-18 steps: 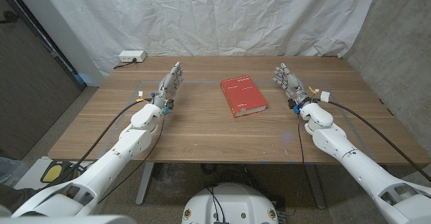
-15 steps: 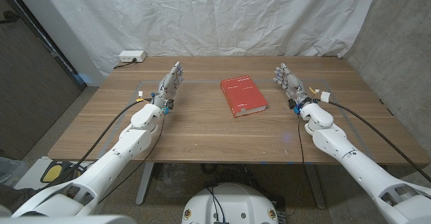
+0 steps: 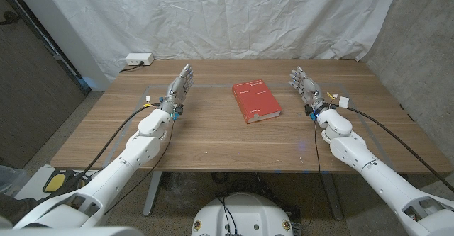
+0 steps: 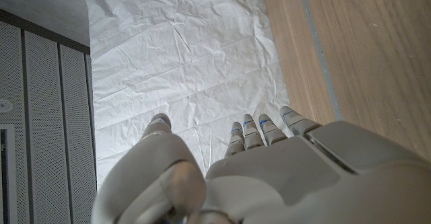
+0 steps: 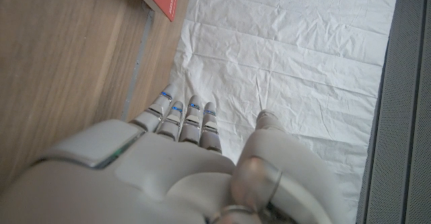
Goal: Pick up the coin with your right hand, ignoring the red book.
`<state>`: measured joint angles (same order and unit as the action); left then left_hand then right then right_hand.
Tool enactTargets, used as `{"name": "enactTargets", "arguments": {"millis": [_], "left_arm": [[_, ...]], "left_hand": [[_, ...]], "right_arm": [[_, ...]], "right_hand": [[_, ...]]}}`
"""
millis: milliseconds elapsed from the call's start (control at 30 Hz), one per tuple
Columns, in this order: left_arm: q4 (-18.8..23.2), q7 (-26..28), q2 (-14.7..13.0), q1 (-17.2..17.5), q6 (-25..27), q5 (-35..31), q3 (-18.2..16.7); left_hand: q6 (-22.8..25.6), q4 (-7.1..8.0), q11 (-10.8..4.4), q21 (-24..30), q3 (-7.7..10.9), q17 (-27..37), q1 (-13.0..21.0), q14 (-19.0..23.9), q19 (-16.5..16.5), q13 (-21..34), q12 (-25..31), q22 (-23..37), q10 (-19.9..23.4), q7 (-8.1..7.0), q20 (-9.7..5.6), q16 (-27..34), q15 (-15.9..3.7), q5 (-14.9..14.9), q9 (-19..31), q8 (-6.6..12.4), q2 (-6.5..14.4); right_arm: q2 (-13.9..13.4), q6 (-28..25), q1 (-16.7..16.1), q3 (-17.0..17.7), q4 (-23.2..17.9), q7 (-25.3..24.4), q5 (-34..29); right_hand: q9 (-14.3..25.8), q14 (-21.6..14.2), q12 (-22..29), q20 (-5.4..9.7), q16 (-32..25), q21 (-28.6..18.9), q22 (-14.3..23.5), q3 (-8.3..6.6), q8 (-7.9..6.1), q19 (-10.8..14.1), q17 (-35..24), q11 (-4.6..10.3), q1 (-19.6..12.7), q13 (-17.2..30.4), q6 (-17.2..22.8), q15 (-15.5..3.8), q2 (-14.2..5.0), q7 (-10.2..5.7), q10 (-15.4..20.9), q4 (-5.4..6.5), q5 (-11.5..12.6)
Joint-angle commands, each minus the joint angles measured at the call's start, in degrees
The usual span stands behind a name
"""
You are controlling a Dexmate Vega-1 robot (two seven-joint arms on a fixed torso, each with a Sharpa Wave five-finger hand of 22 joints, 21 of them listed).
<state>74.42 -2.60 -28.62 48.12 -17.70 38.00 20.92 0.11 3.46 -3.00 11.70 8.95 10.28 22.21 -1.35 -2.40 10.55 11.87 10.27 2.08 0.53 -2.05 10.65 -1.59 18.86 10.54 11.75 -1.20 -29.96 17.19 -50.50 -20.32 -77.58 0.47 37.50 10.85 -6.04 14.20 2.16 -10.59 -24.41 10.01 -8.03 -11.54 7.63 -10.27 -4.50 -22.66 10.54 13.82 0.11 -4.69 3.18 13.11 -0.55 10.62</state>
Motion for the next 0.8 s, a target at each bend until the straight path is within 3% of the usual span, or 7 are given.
{"name": "enactTargets", "arguments": {"millis": [33, 800], "left_arm": [[-0.07, -0.6, -0.23, 0.23, 0.44, 0.24, 0.23], [2.09, -0.01, -0.75, 2.06, -0.3, 0.12, -0.05]], "left_hand": [[0.29, -0.11, -0.05, 0.31, 0.32, 0.13, 0.6, 0.12, -0.54, 0.13, 0.19, 0.21, 0.17, 0.14, -3.95, 0.26, -0.41, 0.07, 0.07, 0.15, 0.0], [0.53, -0.19, -0.03, 0.22, 0.21, 0.15, 0.82, 0.26, -0.66, 0.14, 0.18, 0.23, 0.5, 0.13, -3.81, 0.25, -0.32, -0.18, 0.09, 0.07, 0.19]], "right_arm": [[-1.51, -0.13, -2.89, 1.23, -3.38, -1.17, 0.68], [-2.85, 0.86, -6.64, 2.15, -8.01, -0.48, 1.78]], "right_hand": [[0.28, -0.69, 0.19, 2.87, -0.36, 0.29, 0.12, -0.42, -0.25, 0.55, -0.09, 0.05, -0.82, 0.24, 0.4, 0.06, -0.1, -0.04, 0.66, -0.28, 0.28], [0.32, -1.58, 0.24, 3.04, -0.56, 0.6, 0.14, -0.91, -0.38, 1.68, -0.09, 0.4, -1.89, 0.25, 1.0, -0.19, -0.51, -0.35, 1.51, -1.1, 0.09]]}}
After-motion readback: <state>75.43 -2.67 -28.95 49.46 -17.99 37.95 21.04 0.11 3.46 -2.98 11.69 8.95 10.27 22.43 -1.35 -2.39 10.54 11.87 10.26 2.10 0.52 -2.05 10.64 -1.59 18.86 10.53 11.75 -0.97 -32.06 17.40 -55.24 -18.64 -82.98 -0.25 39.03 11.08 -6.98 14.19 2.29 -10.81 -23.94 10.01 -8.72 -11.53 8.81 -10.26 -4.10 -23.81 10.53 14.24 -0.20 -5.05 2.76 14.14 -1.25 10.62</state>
